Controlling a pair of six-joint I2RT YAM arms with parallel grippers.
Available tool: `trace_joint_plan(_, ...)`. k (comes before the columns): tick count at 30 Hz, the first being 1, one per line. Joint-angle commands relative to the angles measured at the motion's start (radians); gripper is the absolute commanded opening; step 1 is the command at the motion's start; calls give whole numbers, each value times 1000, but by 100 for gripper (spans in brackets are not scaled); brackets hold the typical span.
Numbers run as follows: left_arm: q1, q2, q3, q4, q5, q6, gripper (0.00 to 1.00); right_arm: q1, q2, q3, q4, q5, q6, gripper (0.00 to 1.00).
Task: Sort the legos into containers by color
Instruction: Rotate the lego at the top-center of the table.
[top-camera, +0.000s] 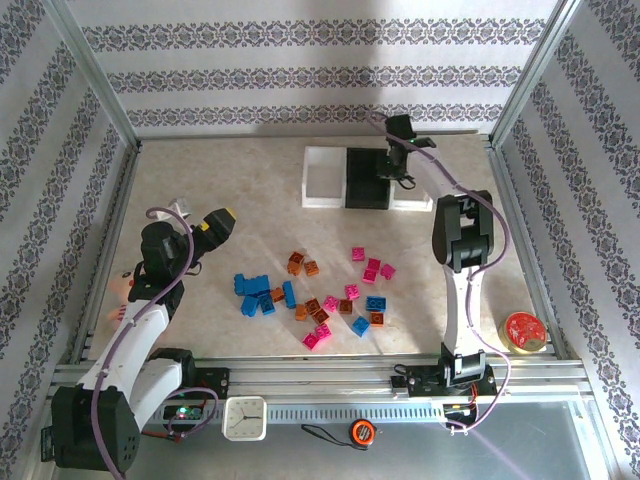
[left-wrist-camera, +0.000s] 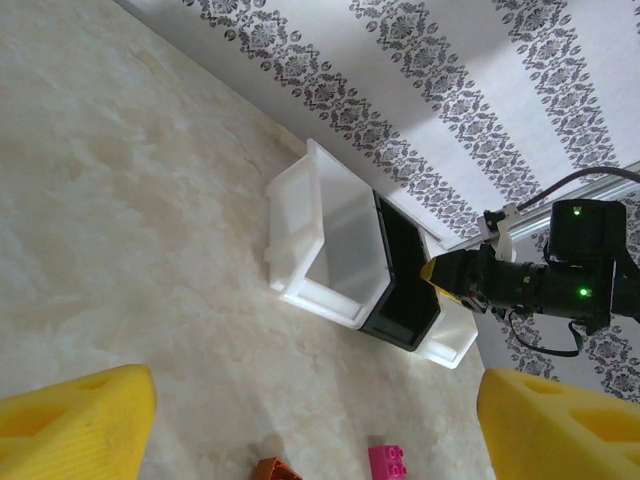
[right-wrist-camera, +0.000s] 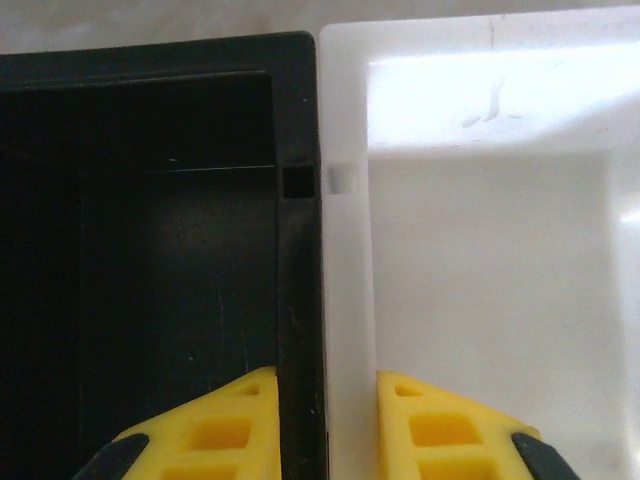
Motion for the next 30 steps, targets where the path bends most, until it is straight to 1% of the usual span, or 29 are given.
trace_joint_plan(1, -17, -16, 35, -35, -6, 20, 84, 64, -29, -70, -25, -26, 117, 6)
trace_joint_plan(2, -19, -16, 36, -37, -5, 19, 84, 86, -38, -87, -14, -12, 131, 4)
trace_joint_plan(3, -20, -17, 39, -46, -6, 17, 84, 107, -43, -101, -14, 6, 149, 0)
trace_joint_plan(9, -26, -35, 37, -67, -4, 5, 84, 212, -78, -198, 26, 40, 268, 0)
trace_joint_plan(13, -29, -40, 25, -66, 0, -1, 84, 268, -85, -229, 35, 51, 275, 0)
trace_joint_plan(20, -30, -40, 12, -70, 8, 0, 84, 299, -100, -260, 25, 83, 241, 0)
trace_joint_plan(25, -33, -40, 8, -73, 14, 3, 85, 307, -121, -275, 15, 62, 181, 0)
trace_joint_plan(29, -44, -40, 9, -63, 19, 19, 90, 312, -124, -288, 16, 46, 153, 0)
trace_joint_plan(30, -48, -40, 10, -65, 19, 23, 91, 314, -128, -295, 21, 43, 146, 2)
